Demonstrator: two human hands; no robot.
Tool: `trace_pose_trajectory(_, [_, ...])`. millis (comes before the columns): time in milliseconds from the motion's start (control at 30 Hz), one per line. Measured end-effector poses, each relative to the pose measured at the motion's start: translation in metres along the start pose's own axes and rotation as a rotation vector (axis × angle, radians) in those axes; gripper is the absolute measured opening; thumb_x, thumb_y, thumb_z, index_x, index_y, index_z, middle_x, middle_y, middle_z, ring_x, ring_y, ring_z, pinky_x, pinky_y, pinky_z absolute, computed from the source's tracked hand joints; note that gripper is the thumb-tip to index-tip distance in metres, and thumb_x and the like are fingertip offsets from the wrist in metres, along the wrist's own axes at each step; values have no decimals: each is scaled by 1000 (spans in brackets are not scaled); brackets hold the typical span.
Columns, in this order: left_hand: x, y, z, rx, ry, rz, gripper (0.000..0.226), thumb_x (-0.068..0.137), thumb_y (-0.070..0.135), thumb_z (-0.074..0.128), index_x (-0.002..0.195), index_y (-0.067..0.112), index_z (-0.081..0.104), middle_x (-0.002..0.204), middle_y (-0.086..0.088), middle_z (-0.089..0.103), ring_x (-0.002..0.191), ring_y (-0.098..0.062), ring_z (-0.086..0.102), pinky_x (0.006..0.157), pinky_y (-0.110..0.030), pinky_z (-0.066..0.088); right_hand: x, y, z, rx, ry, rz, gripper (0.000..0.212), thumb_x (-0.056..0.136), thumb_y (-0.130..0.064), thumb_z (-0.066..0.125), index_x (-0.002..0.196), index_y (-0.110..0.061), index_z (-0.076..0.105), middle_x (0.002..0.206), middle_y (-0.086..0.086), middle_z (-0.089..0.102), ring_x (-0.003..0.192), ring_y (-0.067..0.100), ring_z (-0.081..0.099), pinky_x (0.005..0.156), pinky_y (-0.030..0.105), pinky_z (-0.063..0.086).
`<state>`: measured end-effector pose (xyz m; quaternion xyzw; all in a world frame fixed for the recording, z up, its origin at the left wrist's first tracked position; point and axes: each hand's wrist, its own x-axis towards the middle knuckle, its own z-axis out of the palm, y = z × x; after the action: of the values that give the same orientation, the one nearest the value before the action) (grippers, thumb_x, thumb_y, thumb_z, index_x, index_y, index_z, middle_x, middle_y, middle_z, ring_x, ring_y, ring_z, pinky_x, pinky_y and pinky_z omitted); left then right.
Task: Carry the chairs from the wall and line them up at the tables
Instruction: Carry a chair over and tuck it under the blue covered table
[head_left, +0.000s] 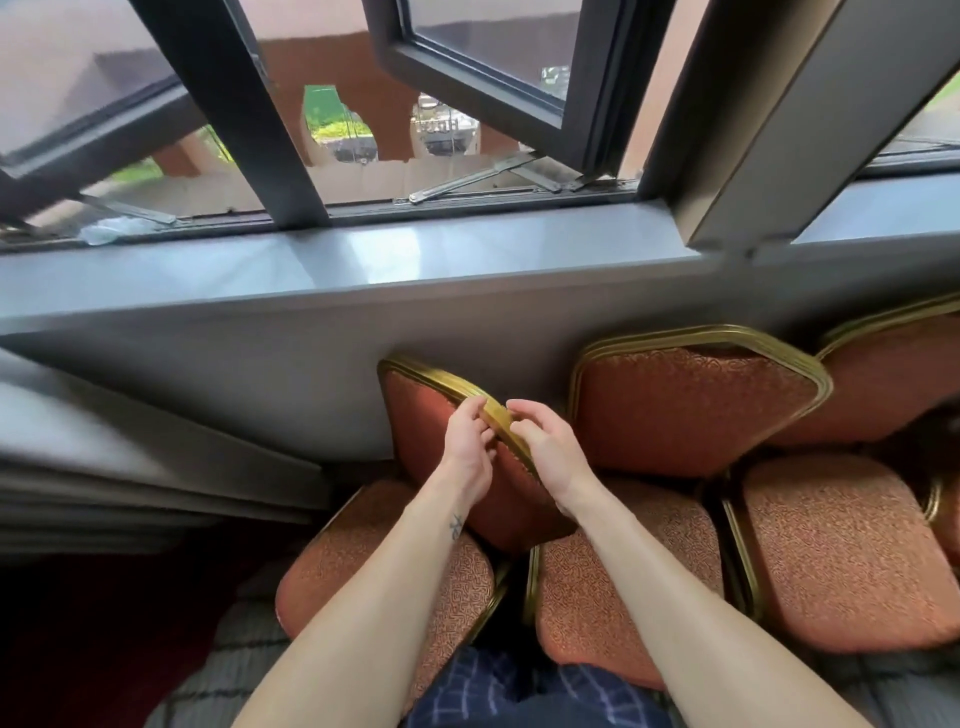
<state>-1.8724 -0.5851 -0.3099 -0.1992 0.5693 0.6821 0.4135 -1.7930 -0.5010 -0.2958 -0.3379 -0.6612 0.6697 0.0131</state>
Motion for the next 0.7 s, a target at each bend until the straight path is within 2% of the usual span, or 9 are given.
trace_pose_trajectory(100, [-3, 0, -2, 4, 65, 40, 56, 85, 43, 58, 132, 12, 57, 117, -7, 74, 118, -23, 64, 113, -45, 38, 6, 6, 1, -100, -49, -15, 33, 99, -14, 55, 130, -21, 64, 128, -6, 62, 115, -1, 56, 94, 14, 43])
trace_pose_trajectory(133, [-5, -2, -5, 2, 91, 65, 52, 84, 43, 59, 126, 13, 60, 114, -7, 75, 116, -23, 65, 113, -47, 39, 8, 7, 2, -120, -67, -27, 33, 99, -14, 55, 130, -21, 64, 127, -6, 61, 115, -1, 56, 91, 11, 42])
trace_pose_trajectory(200, [-13, -5, -8, 9, 134, 114, 24, 92, 36, 57, 106, 18, 64, 107, -7, 75, 112, -25, 66, 109, -47, 43, 9, 7, 2, -137, -90, -45, 30, 99, -14, 55, 126, -23, 64, 124, -8, 62, 114, -1, 56, 87, 9, 41])
trace_pose_trajectory(233, [-17, -9, -11, 1, 173, 136, 18, 96, 33, 56, 103, 18, 64, 106, -9, 74, 111, -26, 67, 103, -45, 47, 9, 6, 3, -144, -126, -52, 28, 99, -14, 55, 124, -24, 65, 122, -8, 63, 112, -2, 57, 86, 9, 41])
trace_pose_trajectory(333, [-35, -17, -23, -37, 272, 184, 38, 96, 28, 60, 129, 10, 56, 111, -15, 71, 87, -14, 71, 66, -26, 54, 5, 3, 11, -135, -220, -65, 25, 99, -14, 55, 120, -22, 66, 116, -7, 67, 108, 2, 61, 91, 18, 48])
trace_pose_trajectory(400, [-48, -20, -33, -72, 342, 220, 43, 93, 24, 64, 132, 8, 52, 110, -18, 70, 80, -14, 71, 58, -23, 53, 2, 2, 19, -130, -273, -74, 23, 99, -16, 57, 117, -24, 68, 113, -7, 69, 106, 6, 65, 96, 27, 53])
trace_pose_trajectory(533, [-84, -22, -51, -8, 506, 287, 37, 91, 10, 69, 123, 7, 50, 99, -9, 67, 83, -17, 68, 74, -32, 59, -8, 4, 42, -170, -435, -122, 22, 98, -18, 59, 115, -27, 68, 112, -8, 70, 104, 6, 67, 97, 33, 55])
trace_pose_trajectory(633, [-110, -27, -74, 20, 643, 345, 38, 90, 9, 69, 123, 10, 51, 103, -8, 70, 94, -21, 71, 87, -38, 58, -21, -2, 63, -245, -594, -179, 25, 98, -17, 59, 119, -29, 65, 112, -12, 68, 103, -2, 64, 89, 19, 50])
trace_pose_trajectory(700, [-127, -33, -91, 58, 746, 361, 37, 88, 16, 70, 121, 12, 55, 103, -7, 72, 93, -22, 72, 84, -40, 59, -32, -7, 78, -291, -695, -208, 27, 97, -19, 58, 121, -31, 64, 115, -13, 67, 106, -2, 62, 86, 17, 49])
